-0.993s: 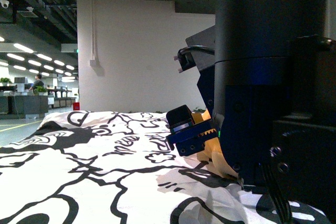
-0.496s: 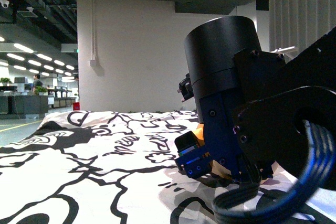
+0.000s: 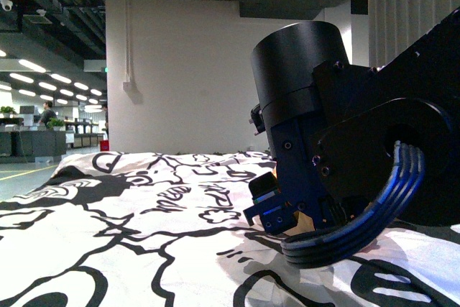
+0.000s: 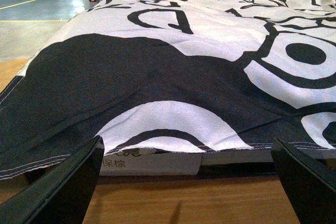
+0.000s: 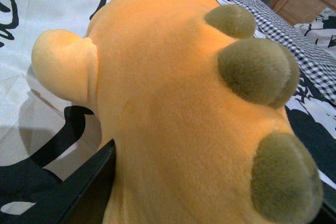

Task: Put away toys

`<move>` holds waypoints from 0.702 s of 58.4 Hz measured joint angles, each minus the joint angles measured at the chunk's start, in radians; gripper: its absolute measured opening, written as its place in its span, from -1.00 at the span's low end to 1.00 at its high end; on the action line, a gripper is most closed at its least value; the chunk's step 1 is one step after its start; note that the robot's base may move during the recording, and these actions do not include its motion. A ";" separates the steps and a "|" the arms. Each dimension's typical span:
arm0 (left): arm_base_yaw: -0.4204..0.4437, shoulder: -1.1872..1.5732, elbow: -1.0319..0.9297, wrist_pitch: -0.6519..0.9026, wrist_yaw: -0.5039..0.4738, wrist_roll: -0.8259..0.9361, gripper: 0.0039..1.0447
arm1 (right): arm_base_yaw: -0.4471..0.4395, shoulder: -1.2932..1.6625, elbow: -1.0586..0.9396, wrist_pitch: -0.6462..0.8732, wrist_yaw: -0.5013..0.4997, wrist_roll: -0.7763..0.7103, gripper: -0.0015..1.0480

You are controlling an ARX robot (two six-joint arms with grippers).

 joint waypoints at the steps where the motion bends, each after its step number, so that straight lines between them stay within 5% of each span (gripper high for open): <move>1: 0.000 0.000 0.000 0.000 0.000 0.000 0.88 | 0.000 0.000 0.000 0.000 -0.001 0.000 0.38; 26: 0.000 0.000 0.000 0.000 0.000 0.000 0.88 | -0.020 -0.018 0.000 -0.005 -0.137 0.051 -0.75; 41: 0.000 0.000 0.000 0.000 0.000 0.000 0.88 | -0.096 -0.172 -0.008 0.019 -0.410 0.167 -0.86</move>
